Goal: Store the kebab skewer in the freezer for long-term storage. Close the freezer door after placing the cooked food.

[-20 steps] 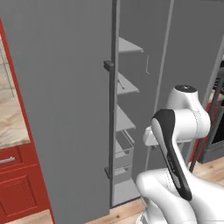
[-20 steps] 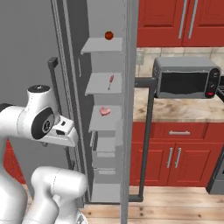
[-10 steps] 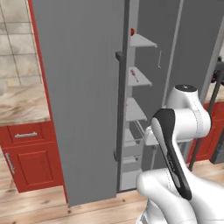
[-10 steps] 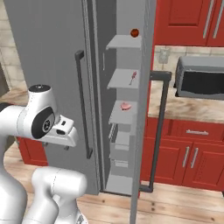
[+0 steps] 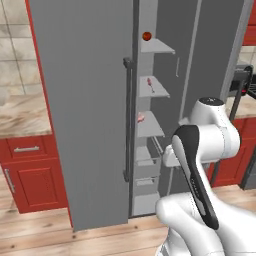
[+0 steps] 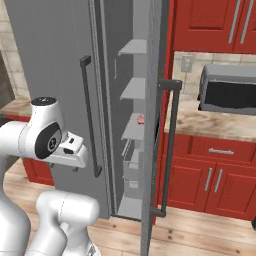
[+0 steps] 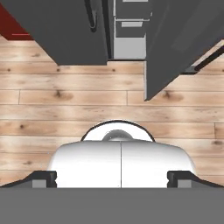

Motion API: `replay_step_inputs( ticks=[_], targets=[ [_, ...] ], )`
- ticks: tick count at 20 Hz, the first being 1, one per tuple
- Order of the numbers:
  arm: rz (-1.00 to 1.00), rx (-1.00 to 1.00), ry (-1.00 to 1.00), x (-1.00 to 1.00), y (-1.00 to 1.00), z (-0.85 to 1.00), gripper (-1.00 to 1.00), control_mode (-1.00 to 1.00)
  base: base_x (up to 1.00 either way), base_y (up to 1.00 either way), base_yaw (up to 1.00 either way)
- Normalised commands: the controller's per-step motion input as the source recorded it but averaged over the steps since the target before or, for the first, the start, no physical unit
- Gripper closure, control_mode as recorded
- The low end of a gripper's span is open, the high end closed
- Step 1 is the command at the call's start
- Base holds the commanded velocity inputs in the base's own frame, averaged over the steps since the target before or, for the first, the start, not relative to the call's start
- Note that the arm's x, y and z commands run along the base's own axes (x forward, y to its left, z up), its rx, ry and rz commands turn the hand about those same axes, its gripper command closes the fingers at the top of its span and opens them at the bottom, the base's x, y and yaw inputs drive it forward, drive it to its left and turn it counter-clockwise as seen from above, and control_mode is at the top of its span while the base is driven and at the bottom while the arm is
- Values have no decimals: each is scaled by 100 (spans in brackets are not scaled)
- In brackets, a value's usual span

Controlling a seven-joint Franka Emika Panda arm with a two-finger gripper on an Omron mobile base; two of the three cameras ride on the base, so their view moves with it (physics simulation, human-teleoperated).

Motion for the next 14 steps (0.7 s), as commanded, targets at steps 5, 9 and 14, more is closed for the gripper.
replay_step_inputs(
  ticks=[5,9,14],
  targets=[
    [0,0,0,0,0,0,-100,100,-34,-52,-2],
    [0,0,0,0,0,0,-100,100,-35,-35,-4],
    [0,0,0,0,0,0,-100,100,-13,-19,-4]
  ],
)
